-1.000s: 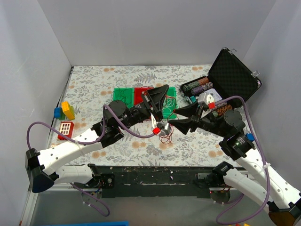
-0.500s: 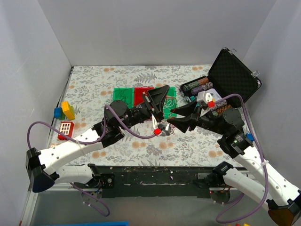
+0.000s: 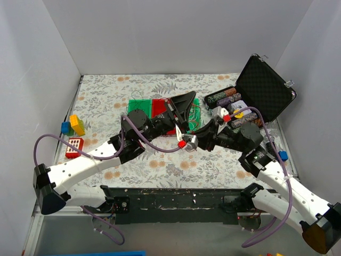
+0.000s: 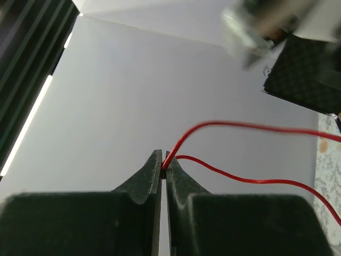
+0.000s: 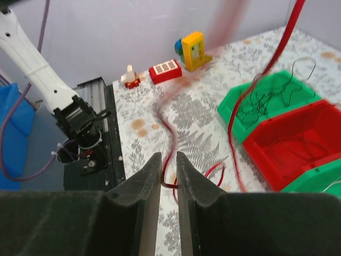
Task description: Untangle the cables
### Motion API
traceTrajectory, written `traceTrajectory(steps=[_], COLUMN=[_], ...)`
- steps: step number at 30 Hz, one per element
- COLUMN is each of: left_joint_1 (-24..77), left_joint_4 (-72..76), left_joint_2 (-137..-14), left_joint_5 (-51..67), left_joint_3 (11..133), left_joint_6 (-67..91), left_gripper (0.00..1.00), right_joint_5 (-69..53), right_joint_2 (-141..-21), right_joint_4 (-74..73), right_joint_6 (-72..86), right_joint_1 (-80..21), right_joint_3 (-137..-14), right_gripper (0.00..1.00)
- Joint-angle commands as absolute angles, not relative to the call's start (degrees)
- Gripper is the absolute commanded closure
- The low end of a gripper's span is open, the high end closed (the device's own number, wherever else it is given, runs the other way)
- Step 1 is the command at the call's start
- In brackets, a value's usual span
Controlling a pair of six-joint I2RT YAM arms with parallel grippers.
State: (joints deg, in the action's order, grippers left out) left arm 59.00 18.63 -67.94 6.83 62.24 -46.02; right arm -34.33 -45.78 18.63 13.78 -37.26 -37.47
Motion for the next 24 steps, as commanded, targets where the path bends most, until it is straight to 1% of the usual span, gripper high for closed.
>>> traceTrajectory(steps=[1,6,13,19,24], left_joint_1=[59.24,59.59,59.94,59.85,59.85], left_joint_4=[23.29,23.64,26.88,33.83,34.72], left_joint_2=[-69.08,-70.58,-73.38,-77.60,-81.56], left_joint_5=[6.68,7.12,6.60,5.36,5.10], left_joint_3=[69.24,74.00,80.59,87.70,95.61], left_joint_6=[-44.04,-44.21,-45.70,-45.09,-46.67], left_gripper=[1.00,1.00,1.00,1.00,1.00], right_joint_5=[-35.24,-35.51,-35.16,-32.61,-31.56], right_joint_2=[-45.88,-48.16,-52.38,-55.45,-58.27], right_joint_4=[21.18,23.73,23.12,22.06,23.11], right_joint_6=[15.12,15.91,14.15,11.78,12.66], right_joint_1=[-37.53,-37.53,-37.53,-37.62,-37.88], right_joint_3=[-32.88,-29.80,-26.55,-22.77,-21.98], right_gripper=[0.76,0.76,0.77,0.74,0.72])
